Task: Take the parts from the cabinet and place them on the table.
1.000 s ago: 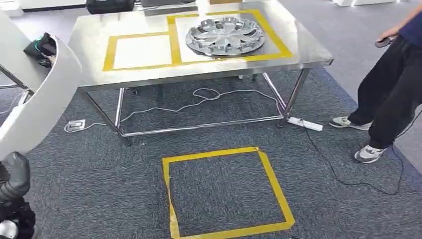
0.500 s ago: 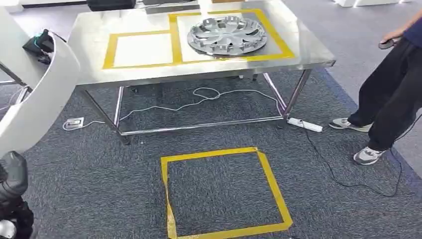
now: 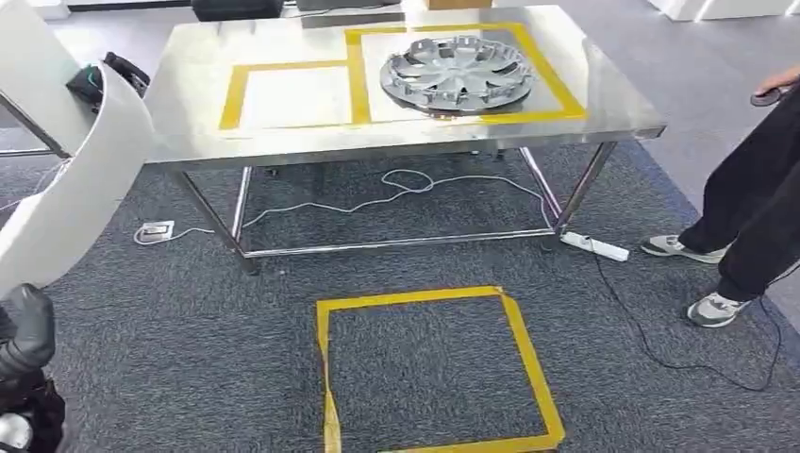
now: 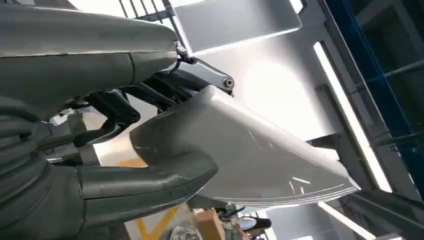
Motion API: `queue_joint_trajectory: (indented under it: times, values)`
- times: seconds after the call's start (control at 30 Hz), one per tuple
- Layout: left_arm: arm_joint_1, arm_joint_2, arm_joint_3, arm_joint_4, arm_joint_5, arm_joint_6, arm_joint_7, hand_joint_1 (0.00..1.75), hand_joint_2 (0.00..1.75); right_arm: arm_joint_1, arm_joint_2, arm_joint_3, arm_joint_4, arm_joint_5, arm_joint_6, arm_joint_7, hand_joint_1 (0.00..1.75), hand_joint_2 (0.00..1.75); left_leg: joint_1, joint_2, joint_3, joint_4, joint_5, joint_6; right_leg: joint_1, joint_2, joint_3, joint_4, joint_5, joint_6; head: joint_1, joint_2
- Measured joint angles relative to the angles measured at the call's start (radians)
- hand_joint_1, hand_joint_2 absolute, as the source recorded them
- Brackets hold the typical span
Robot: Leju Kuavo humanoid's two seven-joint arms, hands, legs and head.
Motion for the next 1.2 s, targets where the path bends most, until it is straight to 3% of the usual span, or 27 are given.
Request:
queue_joint_trajectory:
  times: [0.07,0.13,0.23,0.27,0.3,0.33,0.4,0.43,0.47,0.5,0.57,0.63,0.67,0.73,0.77,0.8,0.83,0.9,0.93,0.97,1.07,1.13,1.17,1.2]
  values:
    - [0.000,-0.001,-0.002,0.000,0.000,-0.001,0.000,1.75,1.75,0.002,0.000,0.000,0.000,0.000,0.000,0.000,0.00,0.00,0.004,0.000,0.004,-0.005,0.000,-0.011,0.002,0.000,0.001,-0.004,0.001,-0.014,0.001,0.000]
    - [0.000,0.000,-0.003,-0.001,0.000,-0.001,0.000,1.75,1.75,0.001,0.001,0.000,0.000,0.000,0.000,0.000,0.00,0.00,0.004,0.006,-0.009,0.029,-0.028,-0.021,-0.006,-0.001,0.009,-0.011,0.003,-0.025,-0.008,0.000]
    - [0.001,0.002,-0.005,-0.001,0.000,-0.001,0.000,1.75,1.75,0.001,0.002,0.000,0.000,0.001,0.000,0.000,0.00,0.00,0.008,0.007,-0.132,0.261,-0.129,-0.032,-0.006,-0.004,0.010,-0.011,-0.002,-0.033,-0.012,0.000]
    - [0.002,0.002,-0.006,-0.001,0.000,0.000,0.000,1.75,1.75,0.001,0.002,0.000,0.000,0.001,0.000,0.001,0.00,0.00,0.009,0.007,-0.162,0.307,-0.133,-0.033,-0.006,-0.004,0.011,-0.011,-0.003,-0.033,-0.013,0.000]
    - [0.001,0.003,-0.006,-0.001,0.000,0.001,0.000,1.75,1.75,0.002,0.002,0.000,0.000,0.000,0.000,0.003,0.00,0.00,0.011,0.008,-0.166,0.302,-0.112,-0.034,-0.007,-0.004,0.014,-0.011,-0.005,-0.032,-0.012,0.000]
    - [0.000,0.003,-0.006,-0.001,0.000,0.002,0.000,1.75,1.75,0.002,0.002,0.000,0.000,0.000,0.000,0.005,0.00,0.00,0.012,0.008,-0.150,0.260,-0.072,-0.035,-0.008,-0.004,0.018,-0.011,-0.008,-0.030,-0.013,0.000]
    - [-0.002,0.006,-0.007,-0.001,0.000,0.002,0.000,1.75,1.75,0.001,0.002,0.000,0.000,0.000,0.000,0.006,0.00,0.00,0.017,0.013,-0.071,0.093,0.025,-0.037,-0.012,-0.002,0.030,-0.011,-0.015,-0.020,-0.013,0.000]
    - [-0.004,0.006,-0.008,-0.001,0.000,0.002,0.000,1.75,1.75,0.001,0.001,0.000,0.000,0.000,-0.001,0.006,0.00,0.00,0.020,0.025,-0.040,0.025,0.039,-0.042,-0.007,-0.001,0.032,-0.010,-0.020,-0.012,-0.016,0.000]
    - [-0.009,0.006,-0.008,-0.001,0.000,0.002,0.000,1.75,1.75,0.000,0.001,0.000,0.000,0.000,-0.002,0.006,0.00,0.00,0.015,0.016,-0.032,0.003,0.024,-0.032,-0.003,0.000,0.028,-0.005,-0.025,-0.005,-0.022,0.000]
    - [-0.008,0.005,-0.008,-0.001,0.000,0.003,0.001,1.75,1.75,0.000,0.001,0.000,0.000,0.000,-0.002,0.005,0.00,0.00,0.015,0.017,-0.037,0.008,0.025,-0.022,-0.002,-0.001,0.029,-0.011,-0.023,-0.001,-0.013,0.000]
    - [-0.007,0.005,-0.008,-0.001,0.000,0.004,0.003,1.75,1.75,0.002,0.001,0.000,0.000,0.000,-0.002,0.005,0.00,0.00,0.010,0.015,-0.036,0.008,0.021,-0.008,-0.006,-0.003,0.032,-0.022,-0.023,0.011,-0.015,0.000]
    - [-0.008,0.005,-0.011,-0.001,0.000,0.004,0.003,1.75,1.75,0.000,0.001,0.000,0.000,0.001,-0.002,0.005,0.00,0.00,0.016,0.014,-0.027,0.003,0.020,0.009,-0.007,-0.003,0.024,0.007,-0.045,0.021,-0.010,0.000]
    - [-0.007,0.005,-0.011,-0.001,0.000,0.003,0.004,1.75,1.75,-0.001,0.001,0.000,0.000,0.001,-0.001,0.005,0.00,0.00,0.015,0.014,-0.024,0.003,0.017,0.015,-0.006,-0.003,-0.004,0.066,-0.078,0.022,-0.006,0.000]
    - [-0.007,0.005,-0.013,-0.001,0.000,0.004,0.004,1.75,1.75,0.000,0.001,0.000,0.000,0.002,-0.001,0.006,0.00,0.00,0.009,0.015,-0.021,0.003,0.012,0.022,-0.006,-0.003,-0.096,0.240,-0.153,0.023,-0.006,0.000]
    - [-0.007,0.005,-0.013,-0.001,0.000,0.004,0.005,1.75,1.75,0.002,0.001,0.000,0.000,0.003,-0.001,0.006,0.00,0.00,0.006,0.014,-0.018,0.003,0.010,0.026,-0.005,-0.003,-0.134,0.302,-0.167,0.022,-0.007,0.000]
    - [-0.006,0.005,-0.013,-0.001,0.000,0.004,0.005,1.75,1.75,0.004,0.001,0.000,0.000,0.003,-0.001,0.006,0.00,0.00,0.004,0.012,-0.014,0.003,0.007,0.027,-0.005,-0.003,-0.148,0.313,-0.153,0.019,-0.007,0.000]
    - [-0.006,0.005,-0.013,-0.001,0.000,0.004,0.006,1.75,1.75,0.005,0.001,0.000,0.000,0.003,-0.001,0.006,0.00,0.00,0.002,0.009,-0.008,0.003,0.003,0.027,-0.003,-0.003,-0.135,0.274,-0.115,0.015,-0.007,0.000]
    - [-0.006,0.005,-0.013,-0.001,0.000,0.005,0.006,1.75,1.75,0.005,0.001,0.000,0.000,0.005,-0.002,0.005,0.00,0.00,0.000,0.006,0.009,0.003,-0.008,0.024,0.002,-0.002,-0.061,0.103,-0.011,0.002,-0.006,0.000]
    - [-0.006,0.005,-0.014,-0.001,0.000,0.005,0.006,1.75,1.75,0.005,0.001,0.000,0.000,0.006,-0.002,0.006,0.00,0.00,0.000,0.005,0.015,0.003,-0.013,0.021,0.005,-0.001,-0.027,0.026,0.022,-0.005,-0.006,0.000]
    - [-0.006,0.005,-0.014,-0.001,0.000,0.006,0.006,1.75,1.75,0.004,0.001,0.000,0.000,0.006,-0.002,0.005,0.00,0.00,-0.007,0.004,0.016,0.007,-0.019,0.015,0.007,0.000,-0.011,0.002,0.005,-0.007,-0.008,0.000]
    - [-0.006,0.005,-0.017,-0.001,0.000,0.006,0.006,1.75,1.75,0.005,0.001,0.000,0.000,0.006,-0.002,0.006,0.00,0.00,-0.001,0.003,0.014,0.001,-0.017,0.003,0.012,0.002,-0.010,0.002,0.004,-0.013,-0.008,0.000]
    - [-0.006,0.006,-0.019,-0.003,0.000,0.006,0.006,1.75,1.75,0.005,0.002,0.000,0.000,0.006,-0.001,0.005,0.00,0.00,-0.001,0.005,0.013,0.014,-0.032,-0.010,0.002,0.001,0.000,-0.013,0.009,-0.023,-0.009,0.000]
    - [-0.009,0.007,-0.019,-0.003,0.000,0.006,0.006,1.75,1.75,0.004,0.001,-0.001,0.000,0.006,-0.002,0.005,0.00,0.00,-0.001,0.007,-0.010,0.059,-0.059,-0.016,0.000,0.000,0.004,-0.015,0.007,-0.028,-0.019,0.000]
    - [-0.009,0.008,-0.021,-0.003,0.000,0.006,0.006,1.75,1.75,0.002,0.001,-0.001,0.000,0.006,-0.002,0.005,0.00,0.00,0.001,0.007,-0.047,0.129,-0.092,-0.021,-0.001,0.000,0.005,-0.015,0.004,-0.032,-0.017,0.000]
